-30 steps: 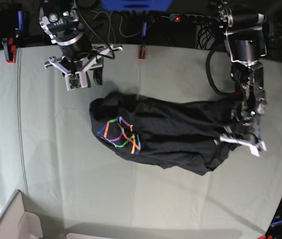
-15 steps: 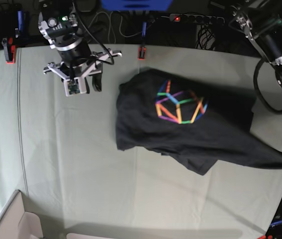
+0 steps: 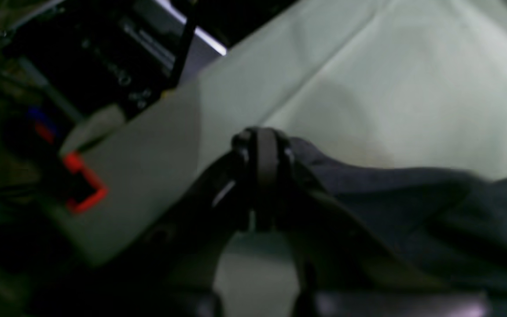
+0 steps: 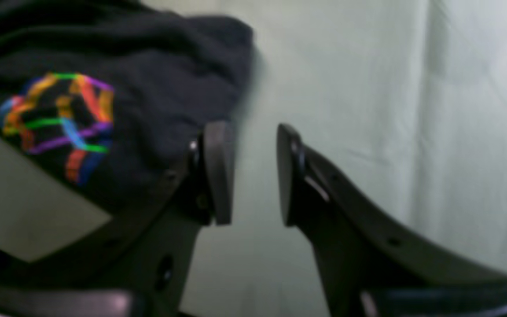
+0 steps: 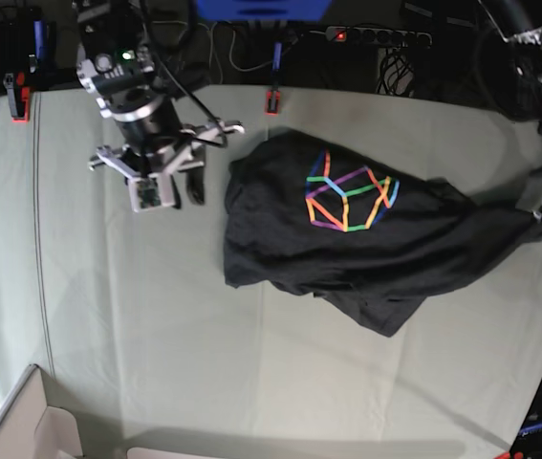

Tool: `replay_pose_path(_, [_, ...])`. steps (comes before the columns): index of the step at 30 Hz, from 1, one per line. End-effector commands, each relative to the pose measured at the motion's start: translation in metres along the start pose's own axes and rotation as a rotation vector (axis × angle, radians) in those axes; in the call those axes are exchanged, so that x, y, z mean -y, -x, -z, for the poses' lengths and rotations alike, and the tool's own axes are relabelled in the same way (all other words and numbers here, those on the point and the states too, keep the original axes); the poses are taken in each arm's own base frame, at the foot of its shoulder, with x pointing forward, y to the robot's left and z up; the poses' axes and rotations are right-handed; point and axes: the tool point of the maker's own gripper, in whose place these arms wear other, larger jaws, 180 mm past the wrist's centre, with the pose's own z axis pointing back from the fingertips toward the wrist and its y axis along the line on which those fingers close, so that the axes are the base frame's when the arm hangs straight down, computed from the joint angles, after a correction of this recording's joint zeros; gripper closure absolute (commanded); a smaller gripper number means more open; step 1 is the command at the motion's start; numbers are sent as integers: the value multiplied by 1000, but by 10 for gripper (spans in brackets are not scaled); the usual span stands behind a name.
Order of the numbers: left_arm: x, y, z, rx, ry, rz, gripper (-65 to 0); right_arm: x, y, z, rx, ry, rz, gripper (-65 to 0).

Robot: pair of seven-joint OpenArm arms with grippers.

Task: Layout the t-shirt on the table in an organized manner, then fold the t-shirt properly
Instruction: 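Lower the right gripper onto the printed area and grasp the shirt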

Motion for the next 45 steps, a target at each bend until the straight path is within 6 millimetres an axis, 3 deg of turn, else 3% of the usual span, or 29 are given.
replay_pose_path(1, [-1, -21, 0, 60, 3, 15, -3, -7, -15, 1, 50, -24, -5, -178])
replay_pose_path(5, [-7, -15, -5, 49, -3, 34, -2, -31, -27, 16, 26, -91, -43, -178])
replay_pose_path(10, [-17, -37, -19, 108, -22, 29, -2, -55, -40, 50, -11, -159, -129, -179])
replay_pose_path(13, [-11, -49, -29, 145, -9, 34, -2, -69, -50, 69, -9, -191, -177, -191])
replay_pose_path(17, [2, -64, -41, 199, 14, 27, -2, -86, -65, 91, 8, -222, -236, -254])
replay_pose_path(24, [17, -70, -70, 241, 48, 25, -2, -108, -99, 125, 54, -243, -267, -318])
replay_pose_path(27, [20, -69, -83, 245, 54, 31, -2, -126, -95, 136, 68, -279, -316, -323])
replay_pose_path(34, [23, -56, -115, 218, 87, -4, -2, -177, -59, 148, 69, -391, -419, -323])
replay_pose_path(41, [-4, -15, -136, 79, 88, -56, -2, -187, -44, 159, 79, -410, -413, -323])
replay_pose_path(45, [-19, -12, -145, 58, 65, -69, -2, -185, -44, 164, 96, -409, -413, -323])
